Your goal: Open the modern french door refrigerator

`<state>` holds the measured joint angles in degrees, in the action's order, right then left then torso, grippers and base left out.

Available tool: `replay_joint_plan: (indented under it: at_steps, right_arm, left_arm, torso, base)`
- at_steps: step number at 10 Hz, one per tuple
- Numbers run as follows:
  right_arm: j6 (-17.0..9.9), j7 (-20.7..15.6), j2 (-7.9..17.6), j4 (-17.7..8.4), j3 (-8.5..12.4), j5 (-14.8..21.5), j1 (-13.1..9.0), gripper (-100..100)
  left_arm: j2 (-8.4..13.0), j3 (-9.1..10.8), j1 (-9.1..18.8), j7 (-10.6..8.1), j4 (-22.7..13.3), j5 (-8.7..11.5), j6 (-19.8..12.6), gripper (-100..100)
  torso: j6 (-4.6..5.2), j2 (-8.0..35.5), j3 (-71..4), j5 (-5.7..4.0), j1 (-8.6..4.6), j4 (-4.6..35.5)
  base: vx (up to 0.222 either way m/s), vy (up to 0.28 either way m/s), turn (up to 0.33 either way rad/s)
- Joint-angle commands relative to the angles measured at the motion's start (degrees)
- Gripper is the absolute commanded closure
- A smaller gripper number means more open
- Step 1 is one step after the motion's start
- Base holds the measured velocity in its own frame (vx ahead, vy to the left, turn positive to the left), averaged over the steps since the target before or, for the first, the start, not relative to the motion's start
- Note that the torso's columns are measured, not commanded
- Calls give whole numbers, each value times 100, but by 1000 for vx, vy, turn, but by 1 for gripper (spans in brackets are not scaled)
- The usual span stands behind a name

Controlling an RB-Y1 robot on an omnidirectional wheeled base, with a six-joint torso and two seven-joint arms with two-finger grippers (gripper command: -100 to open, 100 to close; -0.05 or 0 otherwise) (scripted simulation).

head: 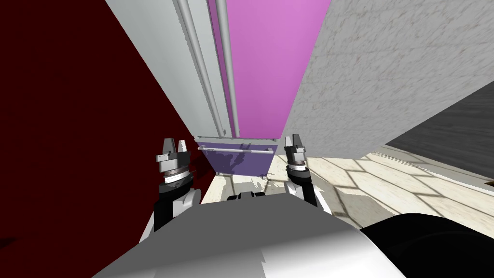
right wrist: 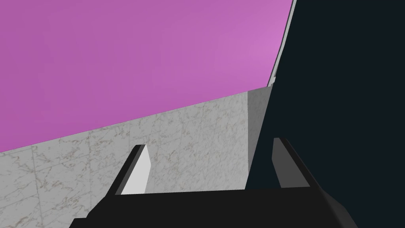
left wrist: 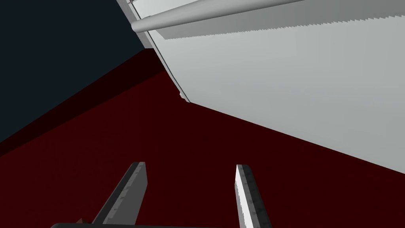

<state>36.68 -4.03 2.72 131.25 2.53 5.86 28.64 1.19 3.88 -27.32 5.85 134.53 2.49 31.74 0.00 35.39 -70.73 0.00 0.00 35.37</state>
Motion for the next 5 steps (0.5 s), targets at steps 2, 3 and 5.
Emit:
replay_joint_plan:
  at_steps: [2,3,5]
  right_arm:
    - [0,0,0,-2,0,0,1,0]
    - [-1,0,0,-3,0,0,1,0]
    - [0,0,0,-3,0,0,1,0]
  left_arm:
    - [338,-23,40,24,-203,-22,90,-100]
    - [477,-47,83,50,-416,-44,186,-100]
    - [572,-77,136,82,-683,-73,308,-100]
  torso:
    - [0,612,-1243,1,4,611]
    - [0,664,-1356,2,5,666]
    - [0,680,-1388,1,3,687]
  base:
    - [22,8,-16]
    - [41,17,-28]
    - [49,18,-26]
